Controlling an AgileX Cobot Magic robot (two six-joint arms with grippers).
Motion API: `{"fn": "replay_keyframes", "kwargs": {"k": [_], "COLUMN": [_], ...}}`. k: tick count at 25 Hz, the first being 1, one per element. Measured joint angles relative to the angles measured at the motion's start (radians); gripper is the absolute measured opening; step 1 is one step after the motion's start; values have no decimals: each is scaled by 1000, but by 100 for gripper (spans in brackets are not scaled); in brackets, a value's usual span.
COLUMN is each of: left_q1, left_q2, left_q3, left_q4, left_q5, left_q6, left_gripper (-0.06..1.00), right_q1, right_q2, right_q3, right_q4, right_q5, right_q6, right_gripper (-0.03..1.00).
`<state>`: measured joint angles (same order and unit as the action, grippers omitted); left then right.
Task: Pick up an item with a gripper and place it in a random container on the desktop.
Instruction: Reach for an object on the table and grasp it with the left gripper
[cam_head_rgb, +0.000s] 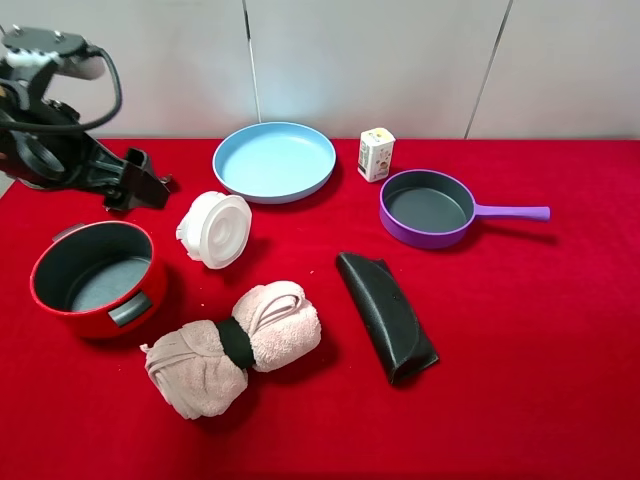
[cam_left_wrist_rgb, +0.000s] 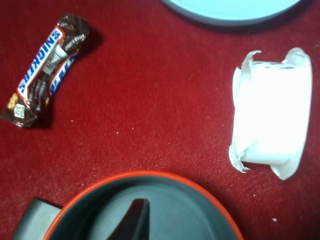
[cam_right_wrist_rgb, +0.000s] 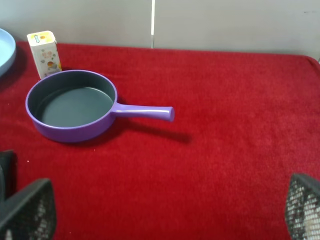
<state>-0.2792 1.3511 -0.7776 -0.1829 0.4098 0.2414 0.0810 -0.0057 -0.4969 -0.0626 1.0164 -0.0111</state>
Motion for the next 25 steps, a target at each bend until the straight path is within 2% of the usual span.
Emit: {"fn": "replay_keyframes", "kwargs": {"k": [8,25], "left_q1": [-62,-134], "left_q2": [137,440], "left_q3": [-97,-259], "left_q4": [-8,-25], "left_q5": [-28,-50], "left_q6": [-4,-7], "left_gripper": [99,99], "right_q1": [0,0], "right_q2": [0,0], "right_q3": [0,0], "right_q4": [0,0], "right_q5": [0,0], "right_q6": [0,0], "right_gripper": [69,69]}}
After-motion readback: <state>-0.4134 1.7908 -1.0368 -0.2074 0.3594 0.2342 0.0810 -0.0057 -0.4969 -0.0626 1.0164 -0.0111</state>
